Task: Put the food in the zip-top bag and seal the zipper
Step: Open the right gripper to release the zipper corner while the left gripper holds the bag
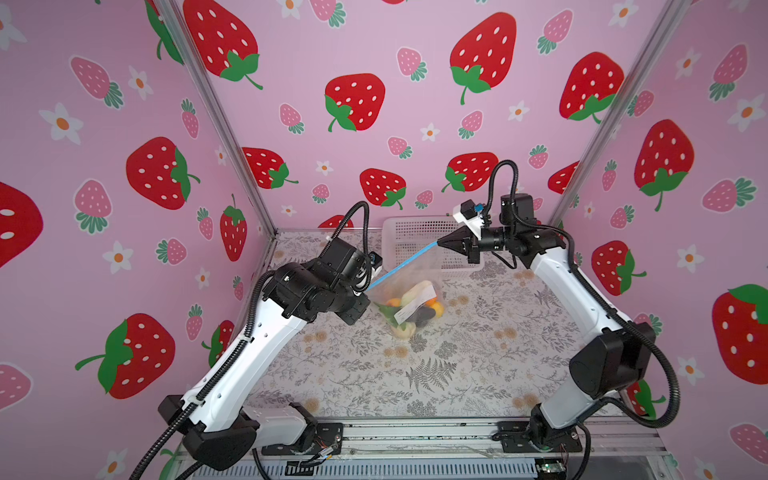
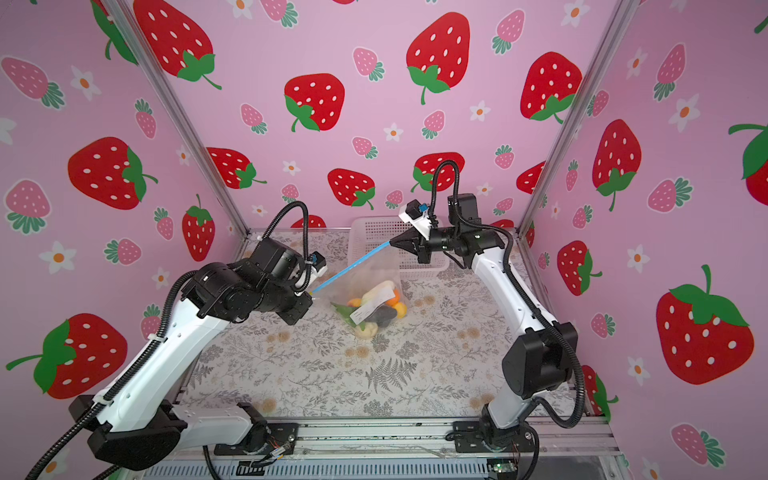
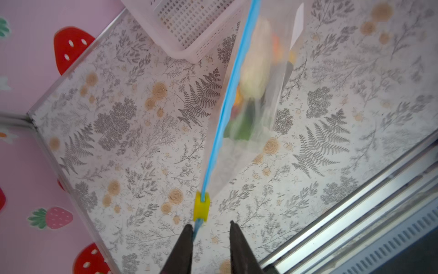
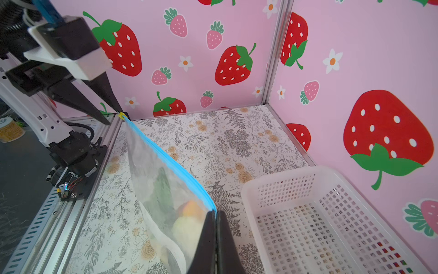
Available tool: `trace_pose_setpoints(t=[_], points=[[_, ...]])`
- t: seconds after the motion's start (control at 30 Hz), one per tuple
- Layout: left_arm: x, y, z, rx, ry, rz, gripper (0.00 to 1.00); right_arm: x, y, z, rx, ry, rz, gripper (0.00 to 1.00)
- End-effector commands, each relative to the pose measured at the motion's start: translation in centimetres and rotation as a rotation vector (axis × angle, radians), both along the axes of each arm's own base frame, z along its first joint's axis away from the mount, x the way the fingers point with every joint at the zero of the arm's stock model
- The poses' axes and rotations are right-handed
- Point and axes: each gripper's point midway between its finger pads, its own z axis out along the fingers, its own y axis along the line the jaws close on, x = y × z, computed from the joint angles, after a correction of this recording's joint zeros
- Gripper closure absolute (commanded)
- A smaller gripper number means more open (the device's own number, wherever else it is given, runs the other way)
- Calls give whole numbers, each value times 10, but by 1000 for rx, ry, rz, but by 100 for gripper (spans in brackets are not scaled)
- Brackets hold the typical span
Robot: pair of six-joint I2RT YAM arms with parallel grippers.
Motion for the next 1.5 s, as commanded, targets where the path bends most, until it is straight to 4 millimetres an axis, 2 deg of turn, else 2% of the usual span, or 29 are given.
trace_pose_setpoints(t=[0.0,0.1,0.2,0.33,0.47,0.53,0.7,0.93,1.2,1.47], points=[[-2,-4,-3,0,40,-10,44,-9,-2,25,49,-86,18,100],[18,-26,0,-40,9,-41,32,-8,5,18,35,-66,32,100],[40,-45,10,-73,-59,-88,25,-6,8,13,22,-58,36,100],[68,-62,33,-108,-205,-131,20,-6,12,11,17,-56,45,100],[81,-75,39,-115,-252,-187,21,-5,14,8,5,-52,49,100],[84,-80,38,-129,-249,-214,23,-5,15,8,5,-52,52,100],[90,-91,38,-186,-232,-248,35,-4,19,8,-4,-49,63,100],[107,-92,40,-198,-263,-233,45,-6,21,10,-6,-57,77,100],[108,-91,33,-190,-236,-238,64,-7,20,10,-12,-61,76,100],[109,-90,28,-182,-223,-233,71,-6,20,10,-13,-60,75,100]])
